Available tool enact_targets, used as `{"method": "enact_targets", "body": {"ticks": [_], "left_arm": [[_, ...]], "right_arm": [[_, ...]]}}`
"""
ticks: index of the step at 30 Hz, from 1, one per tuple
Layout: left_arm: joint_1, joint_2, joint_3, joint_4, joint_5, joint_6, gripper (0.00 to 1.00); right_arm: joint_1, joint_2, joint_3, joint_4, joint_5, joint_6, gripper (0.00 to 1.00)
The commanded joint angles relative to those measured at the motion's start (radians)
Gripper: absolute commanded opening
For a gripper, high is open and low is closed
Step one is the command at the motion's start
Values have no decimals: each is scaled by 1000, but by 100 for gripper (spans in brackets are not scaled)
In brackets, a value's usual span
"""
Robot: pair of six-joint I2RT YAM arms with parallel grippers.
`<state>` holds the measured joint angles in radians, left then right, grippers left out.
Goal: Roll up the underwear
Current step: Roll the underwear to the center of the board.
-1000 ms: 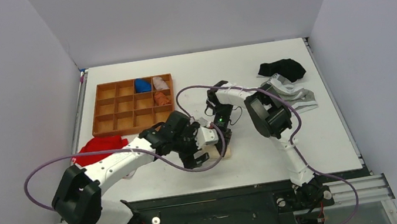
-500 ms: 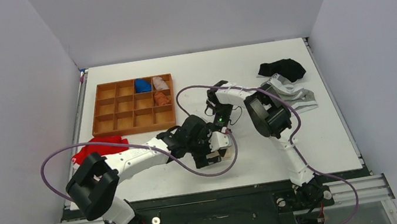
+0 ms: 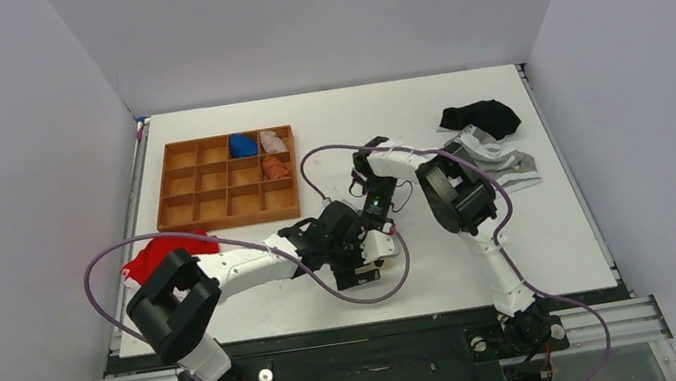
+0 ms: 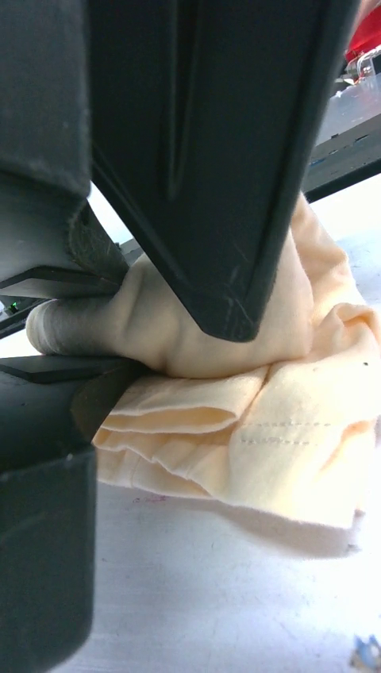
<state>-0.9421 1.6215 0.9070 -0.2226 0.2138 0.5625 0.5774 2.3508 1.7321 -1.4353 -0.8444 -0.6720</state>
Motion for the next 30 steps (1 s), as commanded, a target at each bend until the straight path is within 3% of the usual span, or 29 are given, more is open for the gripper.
{"method": "enact_targets", "body": {"ticks": [1,4,8,13,15,16,17,19,24,30], "left_arm": [[-3,36,10,112,11,9,78],[-3,57,15,111,25,6,74],[-2,90,29,100,40,-5,57],[-2,113,45,61,65,-20,32],[-1,117,45,46,73,-23,19],[0,120,42,40,75,-25,6],[0,122,41,38,79,-27,2],[3,127,29,41,90,-32,0],[33,167,44,20,149,-53,0],[88,232,85,-19,247,-84,0]], "right_arm": [[9,33,4,94,73,-36,0],[9,33,3,92,71,-37,0],[9,33,4,93,69,-35,0],[7,33,5,95,68,-34,0],[8,32,4,97,66,-33,0],[8,29,2,98,68,-33,1],[7,27,0,101,67,-32,2],[5,20,-3,105,69,-28,7],[-22,-57,-49,154,91,13,36],[-92,-179,-98,193,128,41,46]]}}
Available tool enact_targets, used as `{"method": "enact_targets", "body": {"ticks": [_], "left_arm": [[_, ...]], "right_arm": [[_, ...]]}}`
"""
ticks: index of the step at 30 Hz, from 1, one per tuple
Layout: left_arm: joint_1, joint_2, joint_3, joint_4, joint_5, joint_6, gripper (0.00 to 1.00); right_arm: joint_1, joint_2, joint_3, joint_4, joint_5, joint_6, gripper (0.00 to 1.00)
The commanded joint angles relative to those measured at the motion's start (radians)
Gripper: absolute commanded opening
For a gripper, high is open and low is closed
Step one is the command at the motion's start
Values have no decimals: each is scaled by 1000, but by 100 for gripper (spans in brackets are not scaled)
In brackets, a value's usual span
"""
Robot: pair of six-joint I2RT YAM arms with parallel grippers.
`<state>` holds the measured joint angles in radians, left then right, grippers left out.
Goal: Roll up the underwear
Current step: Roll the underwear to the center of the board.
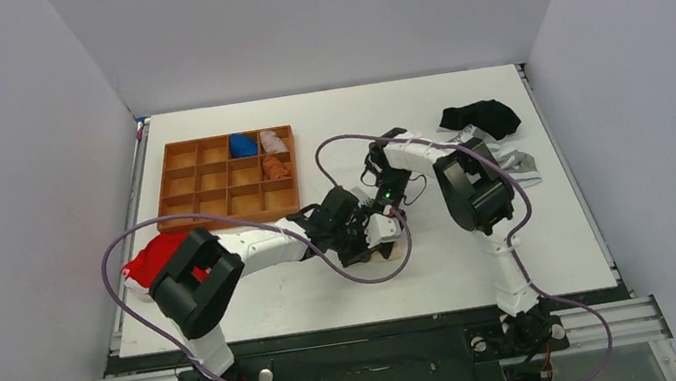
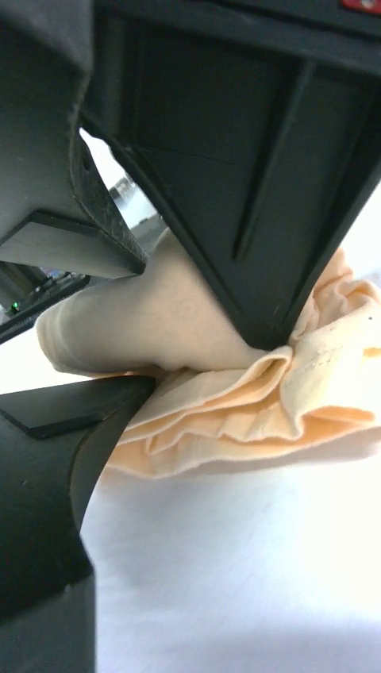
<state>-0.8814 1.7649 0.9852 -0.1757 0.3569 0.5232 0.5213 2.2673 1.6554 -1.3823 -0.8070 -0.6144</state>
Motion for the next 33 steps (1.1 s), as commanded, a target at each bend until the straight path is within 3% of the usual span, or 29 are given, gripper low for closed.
{"method": "enact_targets", "body": {"ticks": [1,8,14,24,28,33], "left_arm": [[37,93,16,-72,110,-48,0],[49,133,50,-95,118,-66,0],[60,178,91,-118,127,-83,0],[129,333,262,-284,233,-118,0],[139,402,336,-357,260,-115,0],[145,463,402,-421,287,-111,0]], "right_arm": [[-54,-105,-24,141,92,-17,46],[-133,-177,-40,104,82,-48,50],[-241,-303,-155,142,51,-61,52],[-351,-701,-518,479,101,72,52],[-340,-906,-673,641,180,117,53],[-265,-1041,-797,751,297,112,55]]}}
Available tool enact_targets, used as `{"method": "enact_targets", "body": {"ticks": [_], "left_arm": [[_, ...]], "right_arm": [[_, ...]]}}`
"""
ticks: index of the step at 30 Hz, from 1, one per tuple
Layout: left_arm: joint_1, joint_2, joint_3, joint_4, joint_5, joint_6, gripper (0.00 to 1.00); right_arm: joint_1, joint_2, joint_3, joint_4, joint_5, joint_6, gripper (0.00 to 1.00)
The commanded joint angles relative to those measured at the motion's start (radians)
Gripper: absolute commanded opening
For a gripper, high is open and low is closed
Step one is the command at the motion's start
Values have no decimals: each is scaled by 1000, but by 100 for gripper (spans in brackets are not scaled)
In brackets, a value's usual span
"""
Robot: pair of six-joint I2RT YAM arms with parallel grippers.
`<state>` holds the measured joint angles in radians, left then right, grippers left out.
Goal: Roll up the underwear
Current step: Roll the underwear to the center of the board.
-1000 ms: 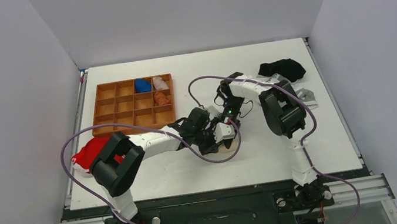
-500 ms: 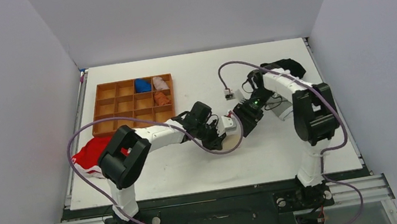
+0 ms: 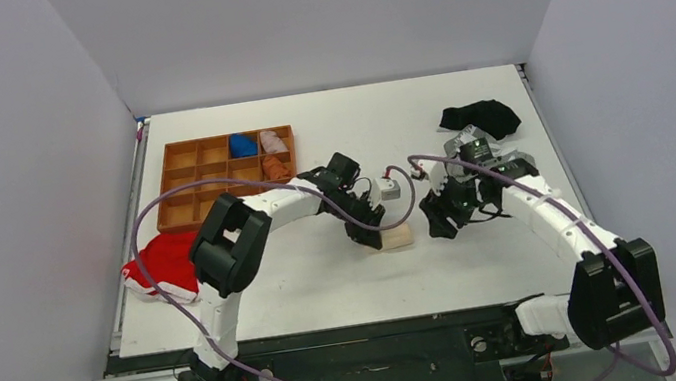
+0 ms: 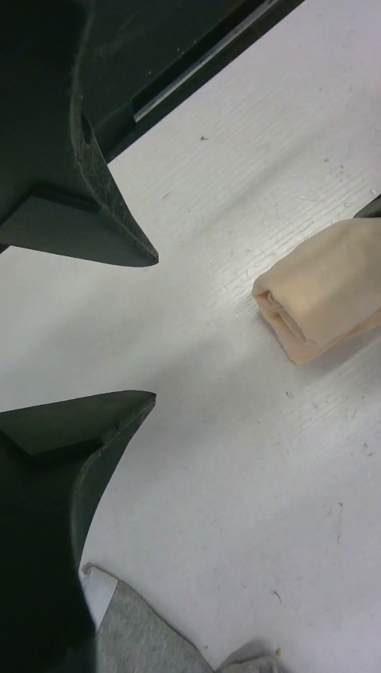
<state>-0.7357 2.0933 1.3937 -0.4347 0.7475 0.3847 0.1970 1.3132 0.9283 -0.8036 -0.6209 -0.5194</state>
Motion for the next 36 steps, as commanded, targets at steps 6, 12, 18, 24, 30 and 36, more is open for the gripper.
{"method": "enact_targets", "body": {"ticks": [6,12,18,24,30,36], "left_arm": [[8,207,88,-245,-81,31,0],[16,266,150,-305,-69,43,0],[19,284,174,-326,-66,48,0],[19,294,185,-342,-67,53,0],[19,305,200,-359,-63,62,0],[18,310,207,-373,-54,70,0]], "right_arm": [[203,-156,-135,225,276,-17,59],[349,-149,-173,274,416,-54,65],[470,-76,-184,347,528,-97,65],[551,10,-160,402,594,-136,66],[592,60,-150,456,674,-167,66],[611,99,-143,491,712,-195,66]]}}
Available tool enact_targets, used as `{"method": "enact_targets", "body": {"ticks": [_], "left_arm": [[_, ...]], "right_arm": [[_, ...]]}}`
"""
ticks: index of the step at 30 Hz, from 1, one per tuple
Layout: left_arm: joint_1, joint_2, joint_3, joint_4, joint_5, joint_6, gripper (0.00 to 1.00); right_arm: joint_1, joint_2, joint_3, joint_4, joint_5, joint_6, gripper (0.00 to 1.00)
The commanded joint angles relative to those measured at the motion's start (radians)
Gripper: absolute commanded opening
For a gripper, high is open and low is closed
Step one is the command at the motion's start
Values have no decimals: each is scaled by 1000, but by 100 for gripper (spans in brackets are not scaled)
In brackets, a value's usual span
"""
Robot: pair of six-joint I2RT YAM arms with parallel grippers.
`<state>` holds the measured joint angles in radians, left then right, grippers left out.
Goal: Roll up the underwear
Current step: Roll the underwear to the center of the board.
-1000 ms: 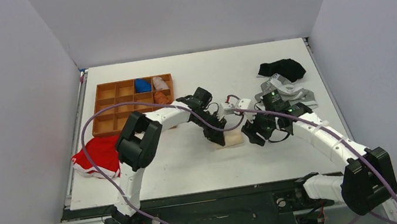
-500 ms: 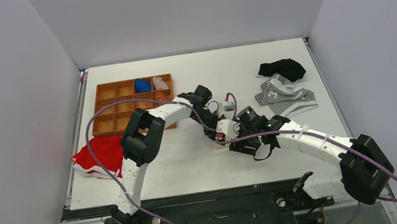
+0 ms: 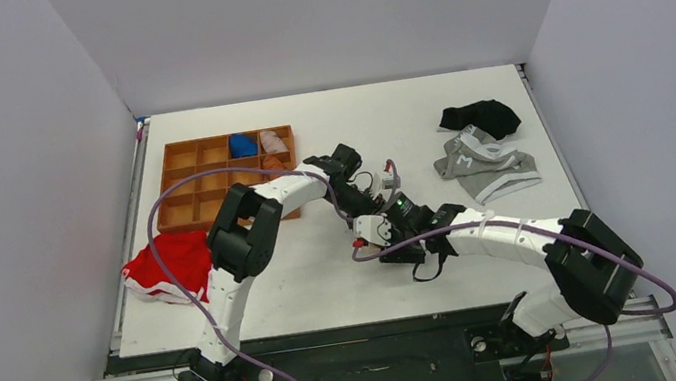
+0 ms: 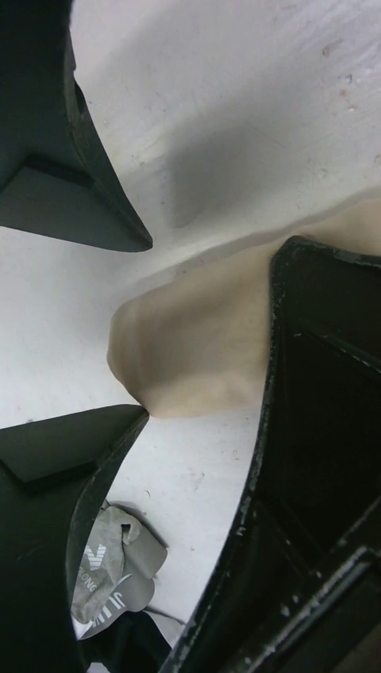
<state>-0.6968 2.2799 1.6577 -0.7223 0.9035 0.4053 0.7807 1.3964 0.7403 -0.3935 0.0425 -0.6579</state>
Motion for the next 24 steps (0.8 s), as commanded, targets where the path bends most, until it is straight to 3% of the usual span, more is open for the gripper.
{"method": "enact_targets", "body": {"ticks": [1,15,21,24], "left_arm": [[-21,125,-57,-88,-209,51,0],[-21,131,-50,-110,-194,66,0],[-20,127,-49,-115,-184,73,0],[-18,124,-50,-115,-181,73,0]], "right_arm": [[28,23,46,87,49,-59,66],[37,136,98,109,34,-72,62],[36,190,127,78,13,-60,44],[34,210,132,62,-1,-55,26]]}}
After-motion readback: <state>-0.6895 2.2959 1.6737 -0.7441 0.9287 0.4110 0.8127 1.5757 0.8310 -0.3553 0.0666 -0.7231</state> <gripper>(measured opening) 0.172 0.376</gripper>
